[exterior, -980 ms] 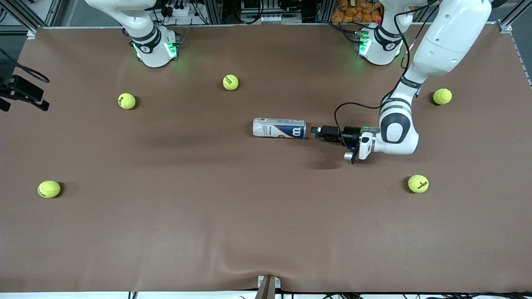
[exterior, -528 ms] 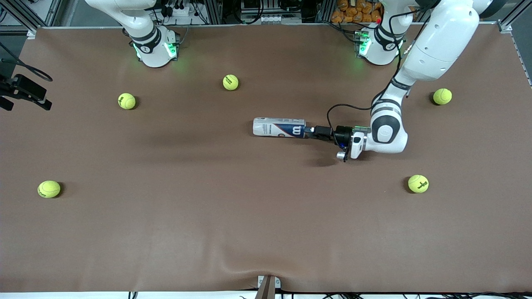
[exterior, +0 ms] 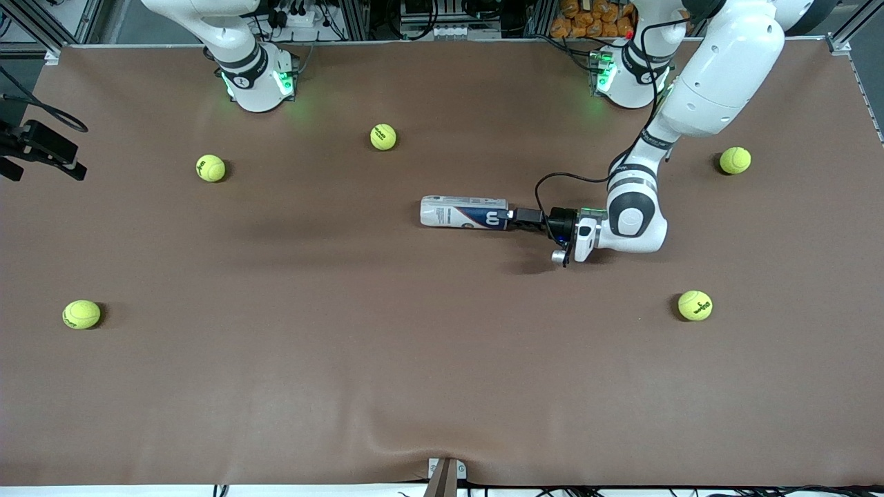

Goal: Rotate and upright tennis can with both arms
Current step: 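Close the left gripper on the bottom end of the can, then lift the can with the left gripper and rotate it upright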

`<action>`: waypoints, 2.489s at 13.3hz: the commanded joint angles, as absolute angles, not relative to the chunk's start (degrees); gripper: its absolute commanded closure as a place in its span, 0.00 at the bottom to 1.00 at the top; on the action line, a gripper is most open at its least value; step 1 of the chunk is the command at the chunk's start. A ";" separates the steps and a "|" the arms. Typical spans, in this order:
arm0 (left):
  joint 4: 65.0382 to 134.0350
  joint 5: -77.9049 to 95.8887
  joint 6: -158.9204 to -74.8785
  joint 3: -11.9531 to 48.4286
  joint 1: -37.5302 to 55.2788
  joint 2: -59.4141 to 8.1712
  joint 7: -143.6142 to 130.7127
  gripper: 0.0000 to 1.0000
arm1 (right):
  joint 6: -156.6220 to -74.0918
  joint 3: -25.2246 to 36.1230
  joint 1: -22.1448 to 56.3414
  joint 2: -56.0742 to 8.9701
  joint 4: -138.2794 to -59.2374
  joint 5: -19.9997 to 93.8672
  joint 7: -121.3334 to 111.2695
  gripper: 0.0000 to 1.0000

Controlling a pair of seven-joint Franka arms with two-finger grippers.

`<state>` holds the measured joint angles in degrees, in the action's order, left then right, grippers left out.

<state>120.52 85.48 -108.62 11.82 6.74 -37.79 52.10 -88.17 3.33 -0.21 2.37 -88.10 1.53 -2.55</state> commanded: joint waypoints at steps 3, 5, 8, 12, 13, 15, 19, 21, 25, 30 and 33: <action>119.71 87.19 -109.07 11.87 7.38 -37.97 55.02 1.00 | -89.12 3.16 -0.53 4.04 -90.09 2.81 -1.93 0.00; 119.36 86.40 -109.07 11.78 7.29 -37.36 54.24 1.00 | -89.12 3.16 -0.53 4.04 -90.09 2.81 -1.93 0.00; 116.47 82.46 -109.16 11.69 7.38 -36.04 47.50 1.00 | -89.12 3.16 -0.53 4.04 -90.00 2.81 -1.93 0.00; 113.91 80.77 -109.25 11.87 8.69 -32.88 38.60 1.00 | -89.12 3.16 -0.53 4.04 -90.00 2.81 -1.93 0.00; 113.73 80.68 -109.25 11.78 9.05 -31.74 36.67 1.00 | -89.12 3.16 -0.53 4.04 -90.00 2.81 -1.93 0.00; 113.12 78.07 -109.77 11.51 10.28 -29.28 31.58 1.00 | -89.12 3.16 -0.53 4.04 -90.00 2.81 -1.93 0.00; 108.47 67.51 -112.15 11.78 11.69 -26.37 17.34 1.00 | -89.12 3.25 -0.53 3.96 -89.82 2.81 -1.93 0.00; 107.32 64.18 -112.24 11.86 12.04 -25.15 13.73 1.00 | -89.12 3.25 -0.53 3.96 -89.82 2.81 -1.93 0.00; 99.60 47.07 -113.91 11.87 17.30 -22.94 -8.82 1.00 | -89.12 3.25 -0.62 3.87 -89.82 2.81 -1.93 0.00; 90.63 30.36 -113.21 11.87 23.54 -22.76 -30.10 1.00 | -89.03 3.25 -0.62 3.87 -89.82 2.81 -1.93 0.00; 86.84 19.19 -113.12 11.87 29.34 -22.94 -43.28 1.00 | -89.03 3.25 -0.62 3.87 -89.82 2.81 -1.93 0.00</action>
